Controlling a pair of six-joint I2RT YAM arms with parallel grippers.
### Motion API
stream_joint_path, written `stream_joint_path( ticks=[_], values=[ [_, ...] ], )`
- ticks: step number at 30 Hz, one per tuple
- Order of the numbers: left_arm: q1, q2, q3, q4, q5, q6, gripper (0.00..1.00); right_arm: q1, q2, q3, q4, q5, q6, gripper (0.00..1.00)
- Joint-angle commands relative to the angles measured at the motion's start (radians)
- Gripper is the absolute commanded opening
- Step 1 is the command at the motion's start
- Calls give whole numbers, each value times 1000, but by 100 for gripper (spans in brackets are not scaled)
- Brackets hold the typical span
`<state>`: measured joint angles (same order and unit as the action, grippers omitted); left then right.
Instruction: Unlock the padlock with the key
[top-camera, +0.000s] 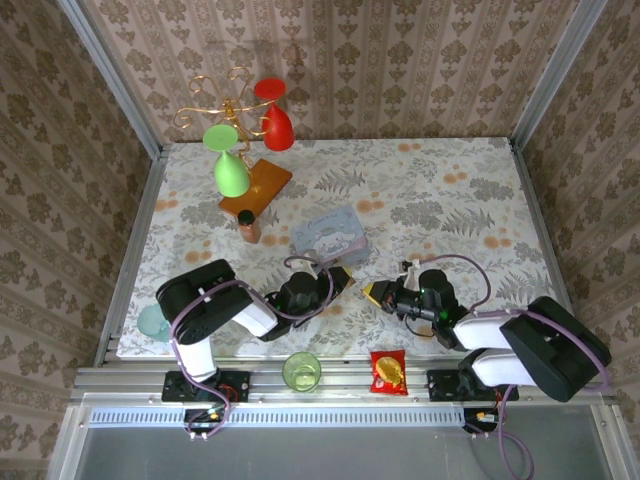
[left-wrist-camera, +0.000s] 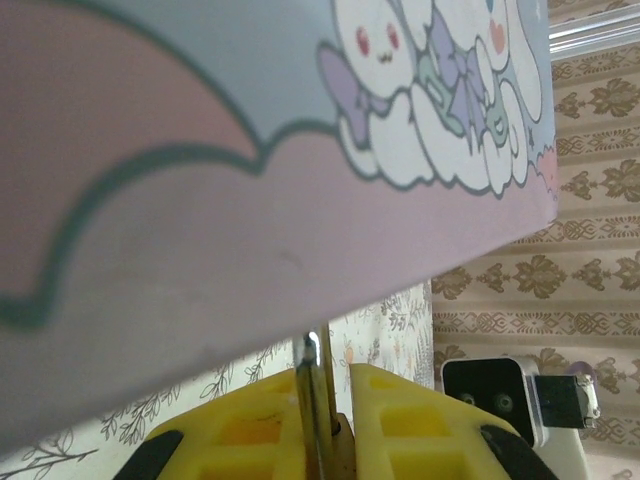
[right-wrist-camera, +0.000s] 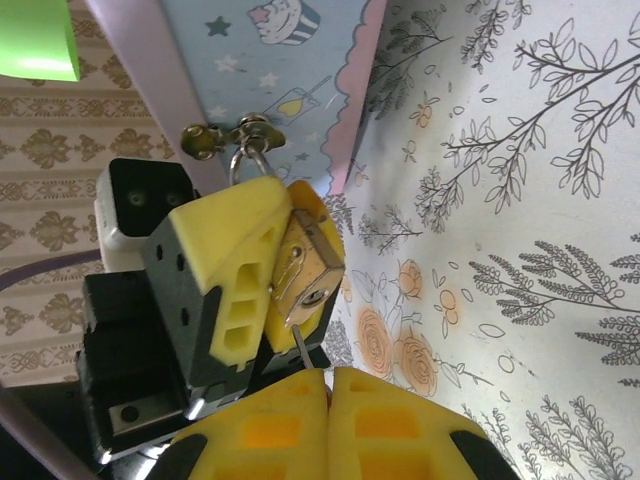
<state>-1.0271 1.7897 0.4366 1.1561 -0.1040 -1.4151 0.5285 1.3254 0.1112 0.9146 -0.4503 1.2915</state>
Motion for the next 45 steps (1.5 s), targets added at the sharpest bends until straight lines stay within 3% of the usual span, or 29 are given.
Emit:
stream_joint_path(
  ticks=[1,9,17,24,45],
  values=[
    [-9,-66,-2,35,-17,-10,0,7,59,35,103,-10,23,0],
    [-7,-70,-6,45,-18,-18,0,6,318,39,401,-24,107,0],
    [-7,-108,-7,3,-43,4,0,2,185,21,236,-18,29,0],
    [-8,-138,1,-26,-41,24,0,5,305,57,400,-41,84,0],
    [-1,-75,11,27,-46,-6,0,10,219,-4,373,-12,38,0]
  ],
)
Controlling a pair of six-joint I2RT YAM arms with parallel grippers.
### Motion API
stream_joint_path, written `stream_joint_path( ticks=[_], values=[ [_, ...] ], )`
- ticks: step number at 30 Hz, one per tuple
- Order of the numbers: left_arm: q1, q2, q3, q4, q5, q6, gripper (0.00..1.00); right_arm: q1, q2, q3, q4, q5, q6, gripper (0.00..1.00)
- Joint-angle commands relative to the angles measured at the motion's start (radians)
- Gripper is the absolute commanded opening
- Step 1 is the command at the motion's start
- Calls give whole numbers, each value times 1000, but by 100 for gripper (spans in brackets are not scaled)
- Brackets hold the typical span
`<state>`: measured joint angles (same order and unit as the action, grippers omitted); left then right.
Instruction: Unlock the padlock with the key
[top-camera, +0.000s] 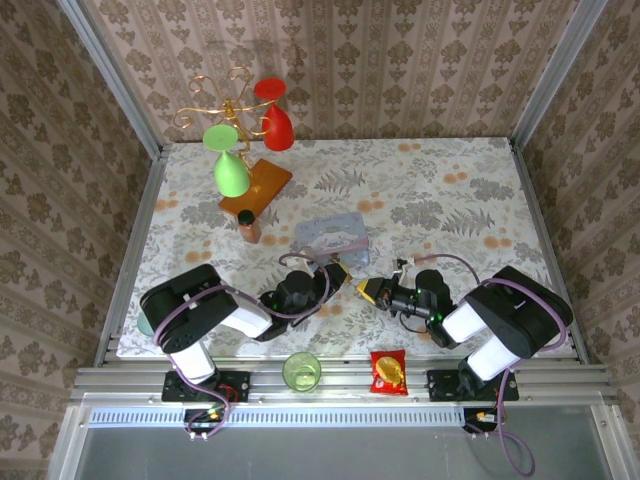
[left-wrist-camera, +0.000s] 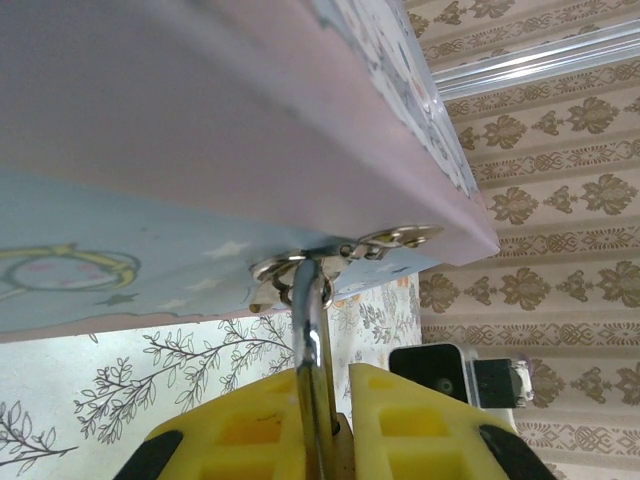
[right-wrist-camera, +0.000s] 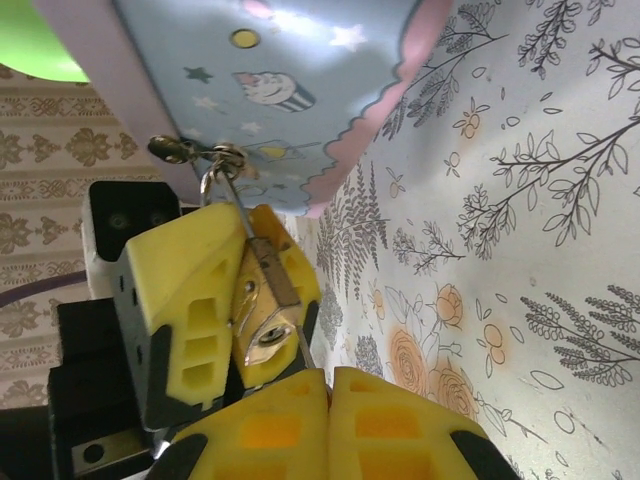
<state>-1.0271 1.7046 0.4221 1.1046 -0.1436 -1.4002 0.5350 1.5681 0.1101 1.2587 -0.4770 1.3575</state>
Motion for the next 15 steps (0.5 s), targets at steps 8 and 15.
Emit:
stream_joint_path(
  ticks=[8,15],
  values=[
    [1,-4,27,77,-1,-25,0,2,-5,19,26,12,-32,0],
    [-16,11,33,125,-4,-55,0,6,20,67,53,26,-4,0]
  ],
)
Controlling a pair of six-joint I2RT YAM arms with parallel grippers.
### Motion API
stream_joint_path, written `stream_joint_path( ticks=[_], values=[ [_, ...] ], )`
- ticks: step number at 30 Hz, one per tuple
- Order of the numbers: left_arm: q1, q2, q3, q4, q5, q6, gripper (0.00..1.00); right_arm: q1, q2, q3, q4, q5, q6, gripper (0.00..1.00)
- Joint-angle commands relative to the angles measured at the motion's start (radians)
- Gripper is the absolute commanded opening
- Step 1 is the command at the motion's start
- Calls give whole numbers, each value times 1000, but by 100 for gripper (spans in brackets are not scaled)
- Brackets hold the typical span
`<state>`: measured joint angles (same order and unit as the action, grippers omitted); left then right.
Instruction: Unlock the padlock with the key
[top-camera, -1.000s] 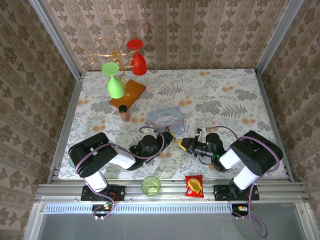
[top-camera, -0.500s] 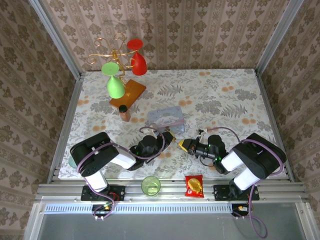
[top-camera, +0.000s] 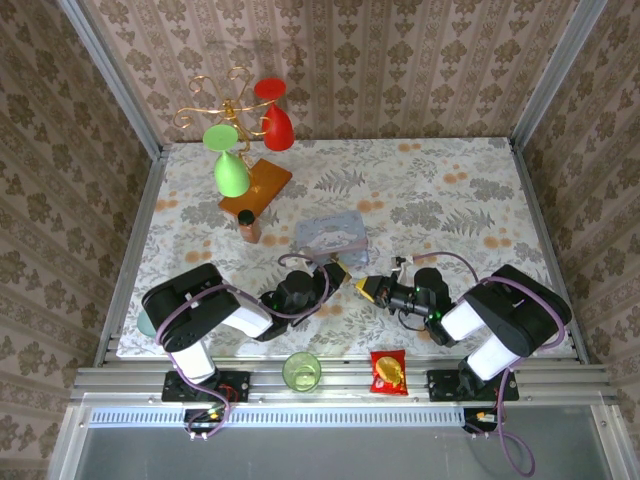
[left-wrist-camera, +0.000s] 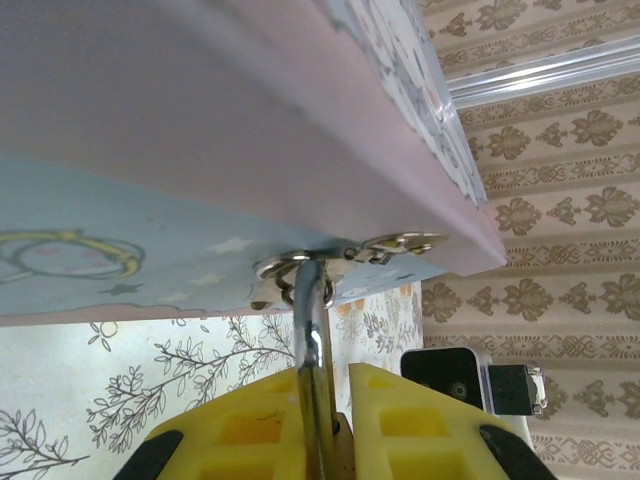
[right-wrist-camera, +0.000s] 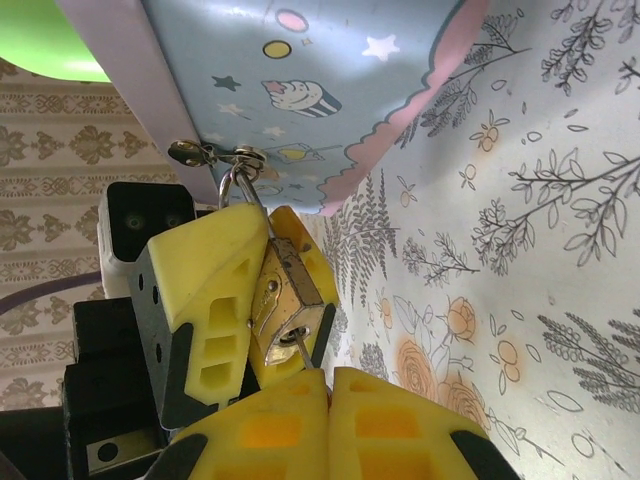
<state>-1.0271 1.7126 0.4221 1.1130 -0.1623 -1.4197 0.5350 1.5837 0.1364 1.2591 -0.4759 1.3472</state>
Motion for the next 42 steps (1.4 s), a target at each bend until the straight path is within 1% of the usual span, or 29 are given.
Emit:
stream_joint_path(
  ticks=[1,5,9,16,19,27,34,42],
  values=[
    [-18,8,36,124,17,-42,0,7,-6,41,53,30,10,0],
    [-26,17,41,135,12,-50,0,5,-50,26,46,69,25,0],
    [-33,23,47,163,5,-65,0,10,-15,30,63,112,104,0],
    [-33,12,63,168,14,-71,0,-2,-54,46,60,124,148,0],
    [-39,11,61,181,9,-82,0,-3,-46,47,61,140,164,0],
    [-41,14,58,181,10,-94,0,3,-30,64,61,152,183,0],
    [-48,13,59,183,5,-90,0,-12,-37,29,60,164,186,0],
    [-60,48,81,185,1,-100,0,23,-48,52,60,194,184,0]
  ],
)
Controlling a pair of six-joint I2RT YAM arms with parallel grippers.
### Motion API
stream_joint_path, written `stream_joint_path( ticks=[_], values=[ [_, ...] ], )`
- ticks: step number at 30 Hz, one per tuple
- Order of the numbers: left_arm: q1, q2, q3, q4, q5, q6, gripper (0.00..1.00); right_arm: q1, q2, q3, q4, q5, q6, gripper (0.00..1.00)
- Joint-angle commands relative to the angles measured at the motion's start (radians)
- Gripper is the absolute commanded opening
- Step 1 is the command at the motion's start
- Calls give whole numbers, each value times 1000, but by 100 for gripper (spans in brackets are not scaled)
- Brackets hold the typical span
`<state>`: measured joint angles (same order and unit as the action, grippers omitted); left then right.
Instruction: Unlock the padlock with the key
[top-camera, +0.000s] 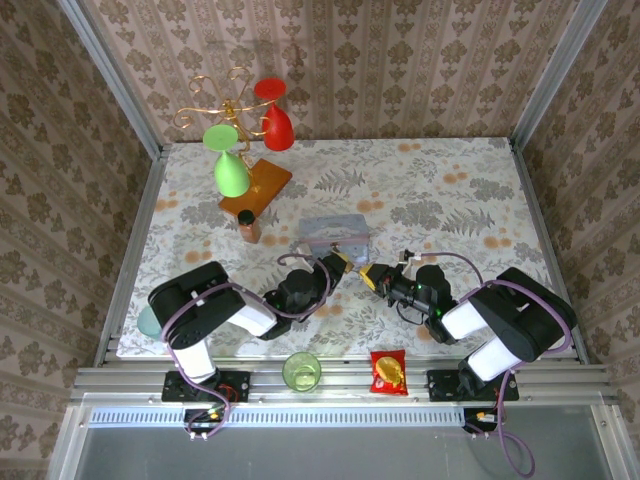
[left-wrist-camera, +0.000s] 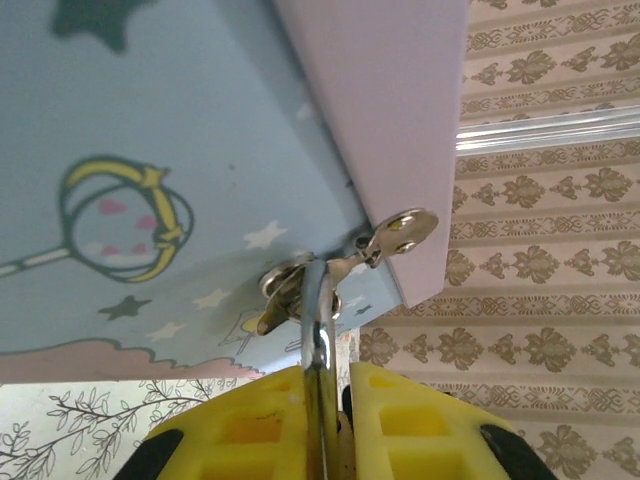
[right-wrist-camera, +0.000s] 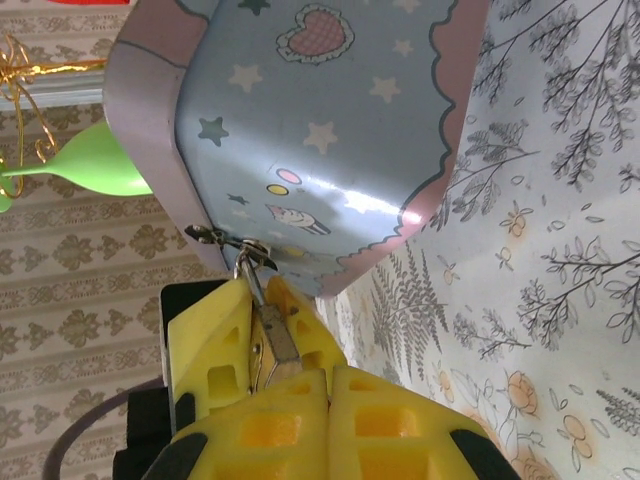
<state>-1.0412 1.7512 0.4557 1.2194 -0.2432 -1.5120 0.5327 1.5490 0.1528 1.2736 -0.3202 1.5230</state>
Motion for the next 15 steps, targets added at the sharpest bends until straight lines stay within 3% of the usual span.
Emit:
stream_joint_path(
  ticks=[1,15],
  values=[
    [-49,10,49,78,76,-5,0,36,-13,39,46,49,12,0],
    [-64,51,55,72,37,26,0,160,-53,17,33,248,42,0]
  ],
)
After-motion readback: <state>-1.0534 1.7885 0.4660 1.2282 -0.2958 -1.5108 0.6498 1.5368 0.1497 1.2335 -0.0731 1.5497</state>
